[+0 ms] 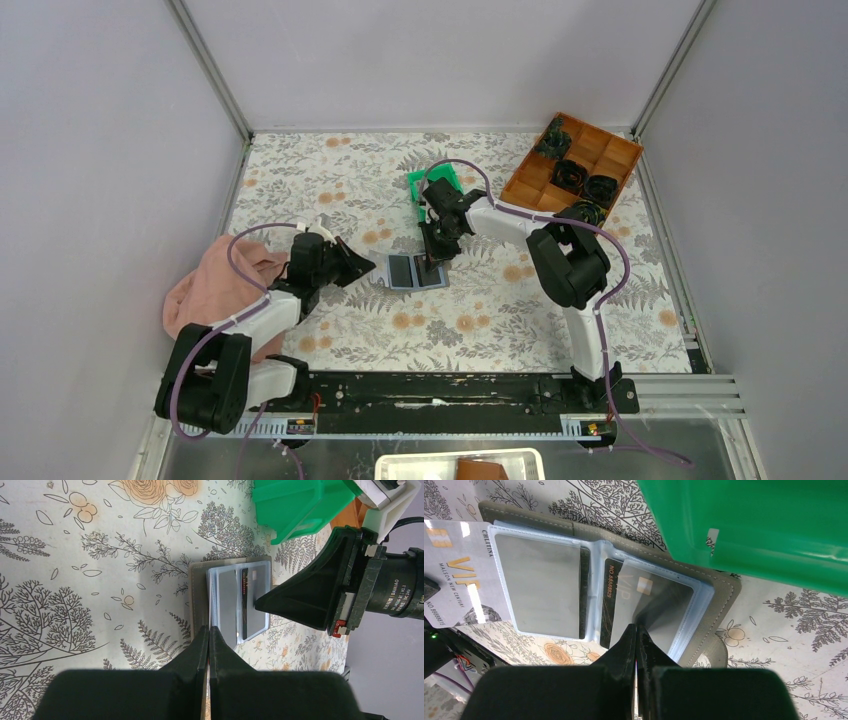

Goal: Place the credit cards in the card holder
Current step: Turn over the card slot in the card holder.

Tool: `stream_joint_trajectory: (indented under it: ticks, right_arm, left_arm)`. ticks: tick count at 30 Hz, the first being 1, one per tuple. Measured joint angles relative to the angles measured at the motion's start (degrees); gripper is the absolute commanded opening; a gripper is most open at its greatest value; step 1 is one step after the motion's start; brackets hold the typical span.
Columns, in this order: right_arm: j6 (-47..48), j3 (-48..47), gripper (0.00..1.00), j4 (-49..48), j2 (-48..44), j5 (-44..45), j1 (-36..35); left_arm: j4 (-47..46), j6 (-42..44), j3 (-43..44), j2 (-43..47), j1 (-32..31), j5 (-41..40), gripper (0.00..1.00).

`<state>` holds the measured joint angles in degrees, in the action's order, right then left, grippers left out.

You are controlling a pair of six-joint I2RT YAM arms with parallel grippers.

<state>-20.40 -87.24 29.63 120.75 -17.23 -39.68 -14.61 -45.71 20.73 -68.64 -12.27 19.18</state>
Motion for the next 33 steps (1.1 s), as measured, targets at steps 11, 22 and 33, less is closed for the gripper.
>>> stream_joint_trajectory:
  ticks: [11, 22, 33]
  right_arm:
    - [-0.26, 0.00, 0.00, -0.04, 0.13, -0.26, 0.00]
    - [-0.28, 0.00, 0.00, -0.02, 0.22, -0.39, 0.00]
    - [-0.26, 0.00, 0.00, -0.04, 0.24, -0.42, 0.00]
  left_arm:
    - [-0.13, 0.20, 0.46, 0.00, 0.00, 1.46, 0.00]
    - [0.28, 1.60, 2.12, 1.20, -0.07, 3.54, 0.00]
    - [1.16, 2.34, 2.82, 1.86, -0.07, 3.19, 0.00]
